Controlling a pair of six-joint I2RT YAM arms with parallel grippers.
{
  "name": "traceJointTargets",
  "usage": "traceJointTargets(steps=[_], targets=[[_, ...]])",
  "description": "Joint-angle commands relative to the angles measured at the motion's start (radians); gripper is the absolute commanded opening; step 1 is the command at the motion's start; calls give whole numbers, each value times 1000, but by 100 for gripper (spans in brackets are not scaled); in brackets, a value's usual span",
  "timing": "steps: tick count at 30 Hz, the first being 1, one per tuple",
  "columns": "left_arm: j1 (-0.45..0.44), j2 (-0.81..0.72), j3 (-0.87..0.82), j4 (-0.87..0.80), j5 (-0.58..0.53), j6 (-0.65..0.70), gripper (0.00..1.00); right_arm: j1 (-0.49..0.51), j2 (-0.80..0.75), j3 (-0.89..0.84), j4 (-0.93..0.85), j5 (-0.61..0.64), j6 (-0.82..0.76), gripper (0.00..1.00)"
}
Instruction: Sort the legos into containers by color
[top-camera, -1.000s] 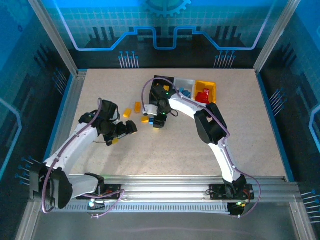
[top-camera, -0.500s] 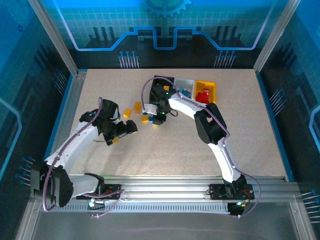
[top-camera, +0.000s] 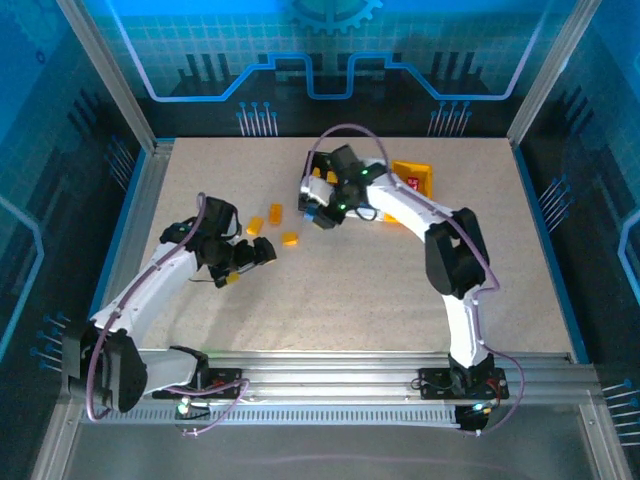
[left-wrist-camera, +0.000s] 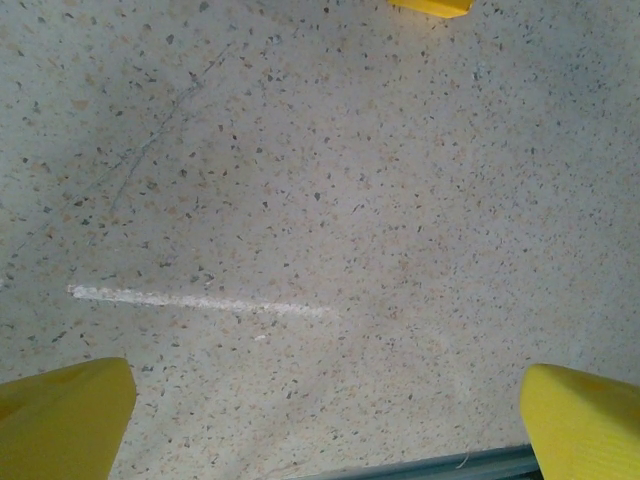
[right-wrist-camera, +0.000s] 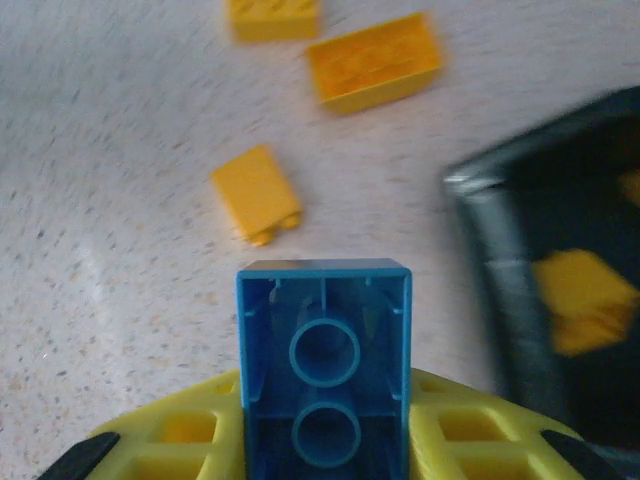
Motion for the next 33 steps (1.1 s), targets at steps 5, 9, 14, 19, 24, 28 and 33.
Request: traceJointTargets(steps=[5,9,14,19,24,28,33], targets=[[9,54,48,12,25,4,99,-201,35,121,-7,32,507,17],[8,62,61,7,24,4,99,-288,147,268,-141,61,724,17],[9,59,62,-3,22,4,99,-302,234,401,-216,75,785,19],[8,40,56,-18,15,7,99,-300,289,402,-165,61,850,23],[9,15,47,-39,-3,25,99,-288,292,411,-141,50,858,35],[12,-6,29,-40,-7,30,99,-264,257,401,-137,86,808,55],[19,-16,16,-33,-1,30,99,-234,197,382,-154,118,733,70]])
